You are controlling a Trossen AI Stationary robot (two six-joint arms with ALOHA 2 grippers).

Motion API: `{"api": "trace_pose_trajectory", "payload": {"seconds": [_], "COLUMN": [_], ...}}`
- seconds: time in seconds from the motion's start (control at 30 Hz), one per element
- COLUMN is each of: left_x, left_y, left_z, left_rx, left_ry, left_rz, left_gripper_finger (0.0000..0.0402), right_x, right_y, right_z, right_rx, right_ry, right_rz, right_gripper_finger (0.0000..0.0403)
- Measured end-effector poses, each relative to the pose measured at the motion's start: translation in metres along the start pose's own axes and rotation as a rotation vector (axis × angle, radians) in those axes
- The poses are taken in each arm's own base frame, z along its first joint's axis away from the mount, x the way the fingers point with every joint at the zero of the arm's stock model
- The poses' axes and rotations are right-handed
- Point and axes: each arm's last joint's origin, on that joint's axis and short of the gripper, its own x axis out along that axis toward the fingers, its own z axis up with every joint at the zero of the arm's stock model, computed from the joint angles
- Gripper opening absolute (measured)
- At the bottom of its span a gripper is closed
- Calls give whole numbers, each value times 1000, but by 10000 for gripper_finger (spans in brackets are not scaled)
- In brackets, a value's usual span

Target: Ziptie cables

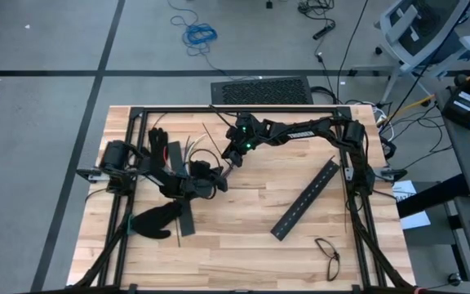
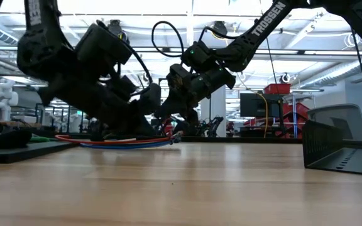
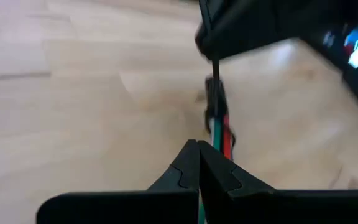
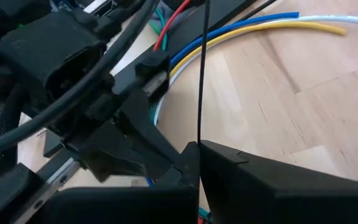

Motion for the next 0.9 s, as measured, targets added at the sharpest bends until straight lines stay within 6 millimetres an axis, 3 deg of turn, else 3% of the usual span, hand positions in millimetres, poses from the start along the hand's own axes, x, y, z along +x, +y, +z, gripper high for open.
{"api": "trace_pose_trajectory", "payload": {"seconds": [0.17, 0.47, 0.9], "left_x": [7, 12, 25], "left_y": [-4, -3, 5], "left_z": [-2, -8, 1], "left_rx": [-34, 63, 342], "left_ry": [-67, -62, -73], "left_rz": [-65, -65, 11], "left_gripper_finger": [2, 2, 2], "right_x": [0, 0, 0], "right_y": [0, 2, 1], "right_z": [1, 6, 4], "right_rx": [9, 46, 115], "right_ry": [-8, -58, -26], "right_rz": [5, 24, 38], "right_gripper_finger": [0, 0, 0]}}
